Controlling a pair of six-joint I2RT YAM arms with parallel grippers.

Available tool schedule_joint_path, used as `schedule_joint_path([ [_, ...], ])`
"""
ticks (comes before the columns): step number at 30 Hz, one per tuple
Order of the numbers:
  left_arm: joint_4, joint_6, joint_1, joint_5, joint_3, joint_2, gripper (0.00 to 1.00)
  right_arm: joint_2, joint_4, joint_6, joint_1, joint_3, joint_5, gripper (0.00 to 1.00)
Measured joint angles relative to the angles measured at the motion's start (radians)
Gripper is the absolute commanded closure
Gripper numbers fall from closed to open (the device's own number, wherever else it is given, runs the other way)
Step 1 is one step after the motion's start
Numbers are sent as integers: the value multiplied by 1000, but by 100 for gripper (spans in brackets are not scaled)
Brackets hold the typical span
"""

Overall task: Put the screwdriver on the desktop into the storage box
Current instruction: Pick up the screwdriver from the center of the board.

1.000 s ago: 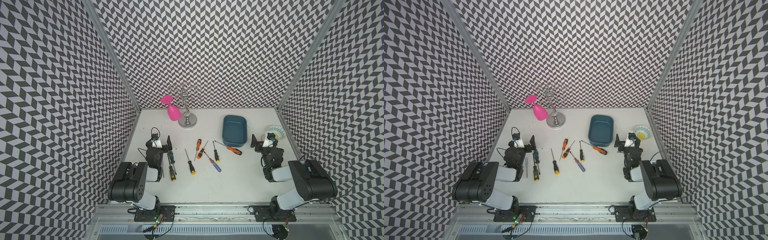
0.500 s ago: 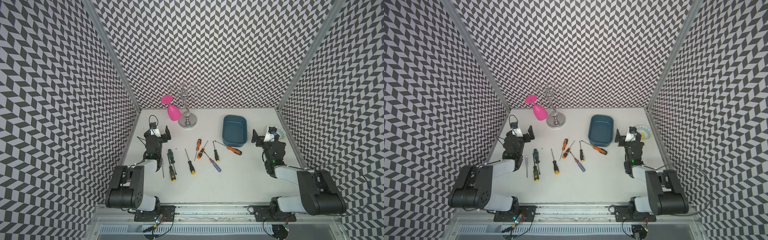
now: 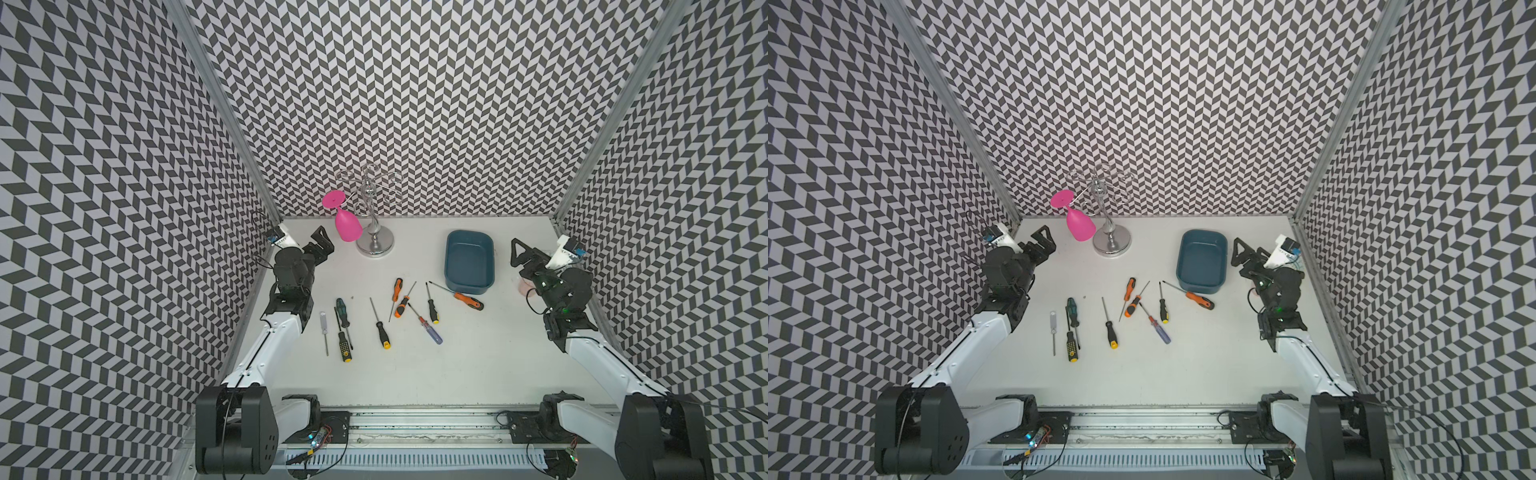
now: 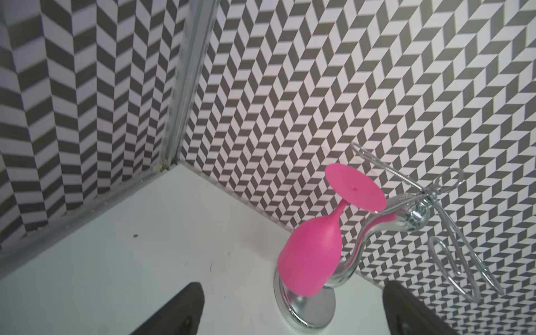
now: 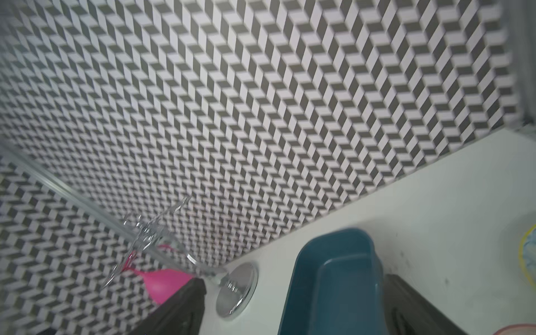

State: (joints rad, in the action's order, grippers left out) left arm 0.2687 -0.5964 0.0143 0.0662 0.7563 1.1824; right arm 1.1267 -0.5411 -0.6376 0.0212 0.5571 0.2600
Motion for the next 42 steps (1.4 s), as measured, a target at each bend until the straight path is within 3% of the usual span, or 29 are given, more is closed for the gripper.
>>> schedule_joint_path([
  [4,-175,-63,16,-90,-1,-37,10,31,203,27,44,146,95,16],
  [9,-281,-82,90,-184,-92,-150,35,33,347,88,152,182,128,30],
  [11,-305,-85,130,-211,-151,-198,35,48,414,119,224,180,113,35],
  [15,-362,-80,208,-255,-226,-240,19,119,521,179,371,180,67,33],
  [21,-401,-75,274,-282,-263,-256,20,234,620,222,512,184,-3,33],
  [29,-398,-127,392,-254,-341,-288,26,431,688,235,598,291,-29,33],
  [30,-398,-134,401,-251,-352,-292,26,450,695,236,606,304,-30,46],
  [33,-399,-154,413,-239,-383,-310,26,505,719,248,627,347,-98,52],
  [42,-409,-169,414,-225,-399,-339,26,628,802,256,664,432,-227,57],
])
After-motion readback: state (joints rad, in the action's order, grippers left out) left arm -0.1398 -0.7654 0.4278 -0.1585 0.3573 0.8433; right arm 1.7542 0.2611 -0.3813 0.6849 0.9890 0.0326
